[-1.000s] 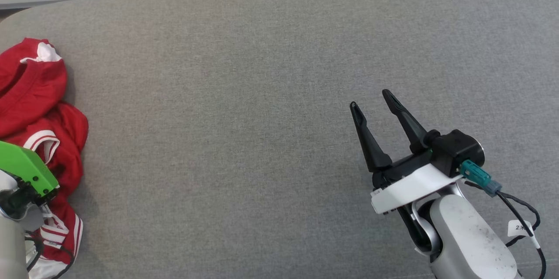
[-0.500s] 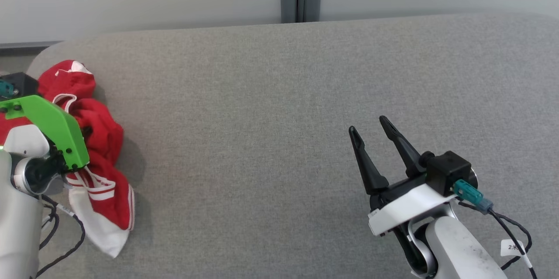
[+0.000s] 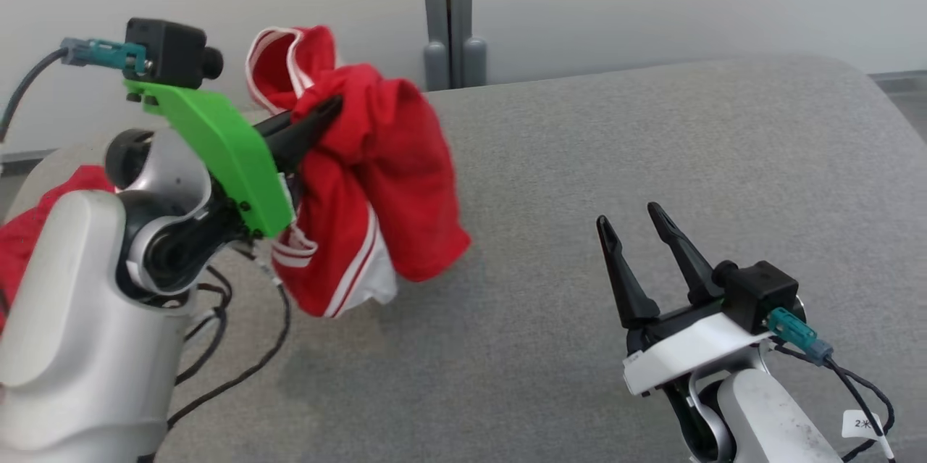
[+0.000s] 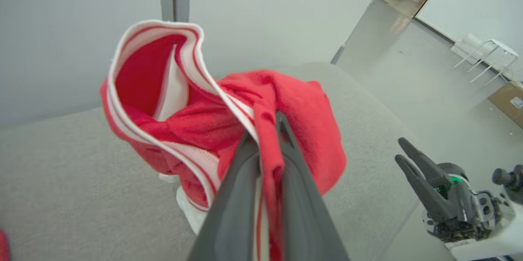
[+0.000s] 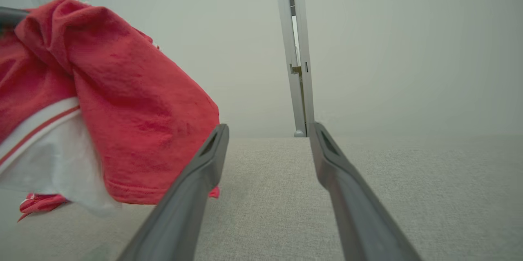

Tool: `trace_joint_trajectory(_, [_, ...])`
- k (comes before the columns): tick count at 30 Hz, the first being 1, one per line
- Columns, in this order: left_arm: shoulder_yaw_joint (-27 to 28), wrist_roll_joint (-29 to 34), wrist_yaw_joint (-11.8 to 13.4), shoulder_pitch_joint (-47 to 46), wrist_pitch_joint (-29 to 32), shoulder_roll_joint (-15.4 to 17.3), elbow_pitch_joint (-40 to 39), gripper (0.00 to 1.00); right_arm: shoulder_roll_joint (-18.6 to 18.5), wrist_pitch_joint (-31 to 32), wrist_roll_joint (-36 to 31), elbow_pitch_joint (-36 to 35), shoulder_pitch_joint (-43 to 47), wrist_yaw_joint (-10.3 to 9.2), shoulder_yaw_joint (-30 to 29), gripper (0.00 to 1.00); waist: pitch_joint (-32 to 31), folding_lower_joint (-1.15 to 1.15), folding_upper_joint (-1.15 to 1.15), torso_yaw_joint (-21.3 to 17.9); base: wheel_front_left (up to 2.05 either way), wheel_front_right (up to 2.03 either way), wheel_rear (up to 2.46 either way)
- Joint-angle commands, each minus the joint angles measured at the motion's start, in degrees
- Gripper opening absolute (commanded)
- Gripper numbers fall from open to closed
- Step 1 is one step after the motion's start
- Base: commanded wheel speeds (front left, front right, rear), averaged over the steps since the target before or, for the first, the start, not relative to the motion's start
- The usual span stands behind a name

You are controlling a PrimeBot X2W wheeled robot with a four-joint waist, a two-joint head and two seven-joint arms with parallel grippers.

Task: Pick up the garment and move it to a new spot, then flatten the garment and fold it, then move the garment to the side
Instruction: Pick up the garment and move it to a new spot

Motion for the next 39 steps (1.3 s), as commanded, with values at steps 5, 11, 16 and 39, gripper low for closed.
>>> trace_joint_trajectory(5, [-2.57, -0.60, -0.18, -0.59, -7.92, -4.37, -0.43, 0.00, -0.56, -0.19, -0.39, -0.54, 0.43, 0.00, -1.80, 1.00, 0.05, 0.00, 0.00, -6.03, 0.00, 0.00, 0.00])
trace_joint_trajectory(11, [-8.47, 2.28, -0.17, 3.45, -22.48, -7.76, 9.44, 0.00, -1.20, -0.18, -0.38, -0.78, 0.32, 0.00, -2.62, 1.00, 1.72, 0.00, 0.00, -8.68, 0.00, 0.00, 0.00])
trace_joint_trajectory(16, [-16.56, 5.41, -0.18, 5.52, -34.22, -11.15, 23.34, 0.47, -1.81, -0.19, -0.01, -0.38, -0.33, 0.00, -1.65, 1.00, 2.71, 0.00, 0.00, -9.47, 0.00, 0.00, 0.00])
trace_joint_trajectory(39, [-25.85, 4.02, 1.06, -1.49, -49.69, 0.95, 33.37, 1.00, -2.05, -0.18, -0.90, -0.72, 1.81, 0.00, -3.69, 1.00, 1.23, 0.00, 0.00, -2.12, 0.00, 0.00, 0.00])
